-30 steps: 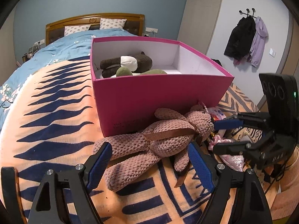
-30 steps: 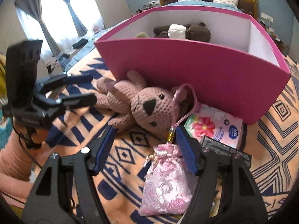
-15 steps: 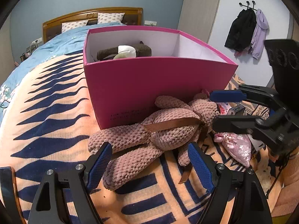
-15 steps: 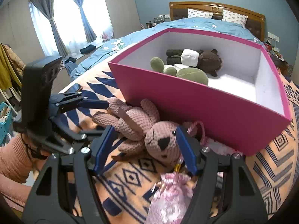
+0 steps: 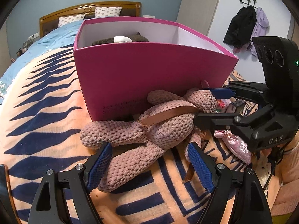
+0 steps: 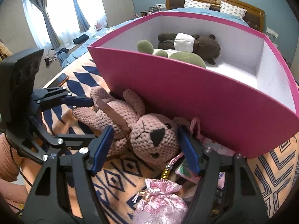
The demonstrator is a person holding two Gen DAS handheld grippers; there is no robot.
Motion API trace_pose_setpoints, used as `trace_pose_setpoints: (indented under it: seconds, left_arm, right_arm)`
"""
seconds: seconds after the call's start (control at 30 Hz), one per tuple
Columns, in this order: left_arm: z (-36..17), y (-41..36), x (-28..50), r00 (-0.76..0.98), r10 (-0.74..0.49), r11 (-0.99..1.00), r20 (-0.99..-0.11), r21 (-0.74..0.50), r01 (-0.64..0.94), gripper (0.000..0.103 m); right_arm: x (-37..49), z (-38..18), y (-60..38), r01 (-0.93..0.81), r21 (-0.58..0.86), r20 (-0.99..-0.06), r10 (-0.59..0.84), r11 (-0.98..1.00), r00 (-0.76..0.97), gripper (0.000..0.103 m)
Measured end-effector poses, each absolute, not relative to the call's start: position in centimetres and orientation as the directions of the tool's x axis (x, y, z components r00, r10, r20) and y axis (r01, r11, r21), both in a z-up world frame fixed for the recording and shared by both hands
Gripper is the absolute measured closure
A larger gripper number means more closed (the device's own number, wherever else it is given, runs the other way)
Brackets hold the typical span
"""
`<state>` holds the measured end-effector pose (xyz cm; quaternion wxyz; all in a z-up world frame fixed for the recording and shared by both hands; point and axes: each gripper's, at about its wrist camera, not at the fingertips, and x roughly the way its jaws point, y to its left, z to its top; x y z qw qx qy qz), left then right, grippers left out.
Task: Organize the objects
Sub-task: 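Close the right gripper on the pink knitted bunny's head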
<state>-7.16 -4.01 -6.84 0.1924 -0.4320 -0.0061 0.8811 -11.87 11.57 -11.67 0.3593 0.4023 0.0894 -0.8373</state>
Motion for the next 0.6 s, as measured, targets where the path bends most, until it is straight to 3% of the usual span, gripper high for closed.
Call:
trace_pose_setpoints:
  seconds: [0.07,0.27,0.33,0.47,0.6]
  left_arm:
    - [-6.8,-4.1,-7.0,-0.544,0.371,-0.918,-0.753,-0.206,-0.34,0.018]
    - [-6.7,-4.3,-6.4,-0.539,0.399,-0.908,-0.742,-0.237,-0.347,0.022]
    - [-6.7,-4.4,-6.2,-0.544,0.392,-0.911,-0.742,-0.231,-0.342,0.029]
    - [-6.9,-4.9,-5.7,-0.535,0.389,-0.914,-0.75,-0.241,-0.326,0.034]
    - [-6.9,-4.8,-5.6,-0.515,0.408,-0.908,-0.754,-0.276,-0.315,0.041]
  right_arm:
    - [-12.1,-11.4,12.2,0.665,0.181,-0.728,-0.553,-0.724,-0.404,0.051]
    - [-12.5,-11.5,12.8,0.656,0.312,-0.704,-0.631,-0.687,-0.326,0.051]
    - [-12.3,-11.4,12.6,0.661,0.345,-0.697,-0.654,-0.666,-0.296,0.051]
    - [-11.8,-11.5,11.9,0.674,0.3,-0.718,-0.625,-0.675,-0.307,0.044]
    - [-11.1,-11.5,11.2,0.69,0.239,-0.729,-0.596,-0.683,-0.337,0.044]
